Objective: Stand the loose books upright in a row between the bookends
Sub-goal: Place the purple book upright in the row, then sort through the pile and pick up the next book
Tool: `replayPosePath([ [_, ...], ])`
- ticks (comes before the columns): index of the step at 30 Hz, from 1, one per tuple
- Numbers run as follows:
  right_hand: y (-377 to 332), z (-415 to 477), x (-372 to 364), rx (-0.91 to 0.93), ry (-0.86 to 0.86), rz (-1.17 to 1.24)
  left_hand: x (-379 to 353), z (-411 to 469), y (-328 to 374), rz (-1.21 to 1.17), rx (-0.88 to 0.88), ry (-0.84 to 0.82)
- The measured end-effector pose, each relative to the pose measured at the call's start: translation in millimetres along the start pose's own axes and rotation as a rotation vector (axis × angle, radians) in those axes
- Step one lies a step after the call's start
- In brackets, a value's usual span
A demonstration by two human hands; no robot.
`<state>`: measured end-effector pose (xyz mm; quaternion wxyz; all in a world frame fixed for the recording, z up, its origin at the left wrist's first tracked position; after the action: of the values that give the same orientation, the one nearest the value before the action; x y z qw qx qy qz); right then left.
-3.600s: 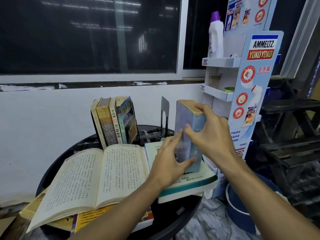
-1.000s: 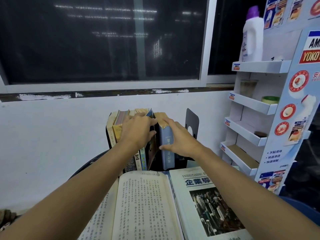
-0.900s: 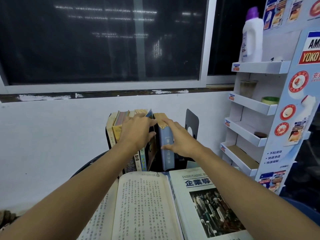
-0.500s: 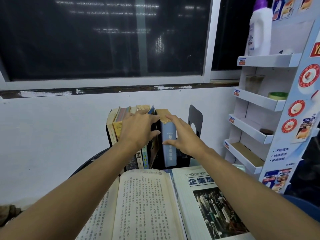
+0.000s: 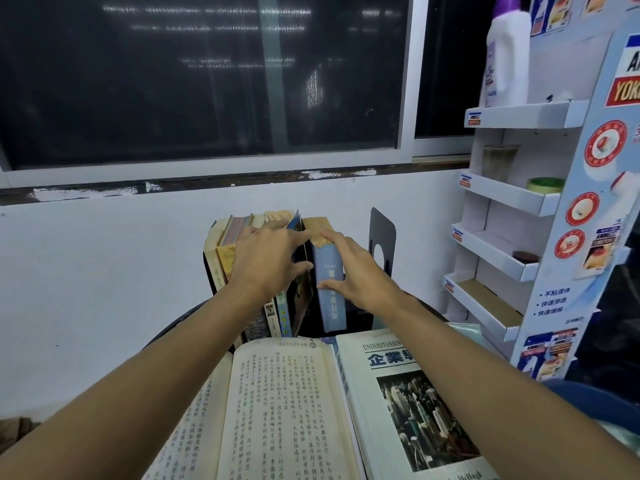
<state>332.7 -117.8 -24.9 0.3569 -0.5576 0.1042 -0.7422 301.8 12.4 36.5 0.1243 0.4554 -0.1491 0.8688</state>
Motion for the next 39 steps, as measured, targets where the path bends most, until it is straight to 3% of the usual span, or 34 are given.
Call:
replayPosePath([
  [11, -16, -15, 4, -0.029, -0.068, -0.072, 9, -8, 6, -0.077, -0.041, -0.046],
  [18, -46, -50, 22, 0.025, -0.043, -0.055, 43, -39, 11, -0.22, -0.064, 0.053],
  [24, -70, -93, 26, -0.002, -0.004, -0.084, 55, -97, -6, -0.292, 0.042, 0.041],
  [33, -130, -166, -50, 0.085, -0.261, -0.088, 16, -209, -28, -0.387, 0.225, -0.179],
  [39, -144, -180, -84, 0.114, -0.358, -0.156, 4, -245, -40, -0.405, 0.256, -0.216],
])
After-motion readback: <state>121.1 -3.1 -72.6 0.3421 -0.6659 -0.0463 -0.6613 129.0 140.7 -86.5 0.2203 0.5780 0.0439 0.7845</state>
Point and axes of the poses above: each hand's wrist, its own z-axis towards the middle knuckle, its own x-axis out of the back of the hand, y = z × x, the point moved 10 cm from there along z, towards the middle knuckle, and after that the axes turned 10 degrees about -x, right-handed, at the moved point
